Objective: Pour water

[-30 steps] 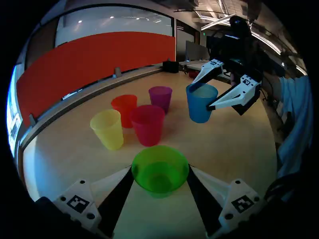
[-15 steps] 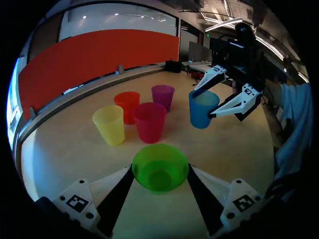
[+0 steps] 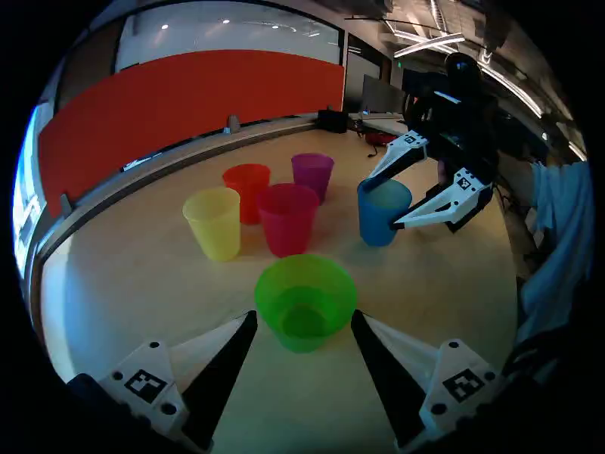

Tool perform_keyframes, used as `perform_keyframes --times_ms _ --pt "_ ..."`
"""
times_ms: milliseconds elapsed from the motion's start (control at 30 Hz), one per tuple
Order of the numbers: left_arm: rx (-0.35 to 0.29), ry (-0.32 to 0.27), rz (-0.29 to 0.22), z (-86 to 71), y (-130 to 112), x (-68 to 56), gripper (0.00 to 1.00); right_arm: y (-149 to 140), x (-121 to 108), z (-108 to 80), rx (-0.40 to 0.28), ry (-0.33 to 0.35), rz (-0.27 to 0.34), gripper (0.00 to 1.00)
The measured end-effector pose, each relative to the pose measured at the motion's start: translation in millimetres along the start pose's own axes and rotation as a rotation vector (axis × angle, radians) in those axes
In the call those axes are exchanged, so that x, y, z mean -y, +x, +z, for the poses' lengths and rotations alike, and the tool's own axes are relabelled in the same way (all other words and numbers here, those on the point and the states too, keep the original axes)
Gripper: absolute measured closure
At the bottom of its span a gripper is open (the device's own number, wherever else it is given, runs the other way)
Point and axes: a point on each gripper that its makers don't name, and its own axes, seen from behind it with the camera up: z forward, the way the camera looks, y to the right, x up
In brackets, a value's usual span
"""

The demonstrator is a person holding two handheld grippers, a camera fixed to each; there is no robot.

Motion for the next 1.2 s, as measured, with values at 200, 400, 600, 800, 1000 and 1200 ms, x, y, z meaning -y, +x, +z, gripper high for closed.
perform_keyframes --times_ms 200,400,600,800,1000,1200 --pt "0.005 0.01 0.022 -5.5 -4 -2.7 0.08 -6 2 3.2 0.008 0.0 -0.004 0.06" --pt "0.016 0.024 0.052 -9.7 -8 -2.2 0.08 -9 3 1.9 0.006 -0.004 0.001 0.06" --pt "0.02 0.029 0.063 -13.4 -9 -3.3 0.08 -14 1 -1.2 0.01 -0.011 0.008 0.06" --pt "0.026 0.038 0.066 -14.6 -11 -3.3 0.08 -19 2 -3.3 0.016 -0.015 0.026 0.0" --pt "0.024 0.043 0.055 -19.1 -12 -3.7 0.08 -22 3 -10.7 0.014 -0.024 0.034 0.0" --pt "0.031 0.072 0.055 -25.2 -17 0.7 0.08 -28 -1 -23.5 0.012 -0.052 0.033 0.0"
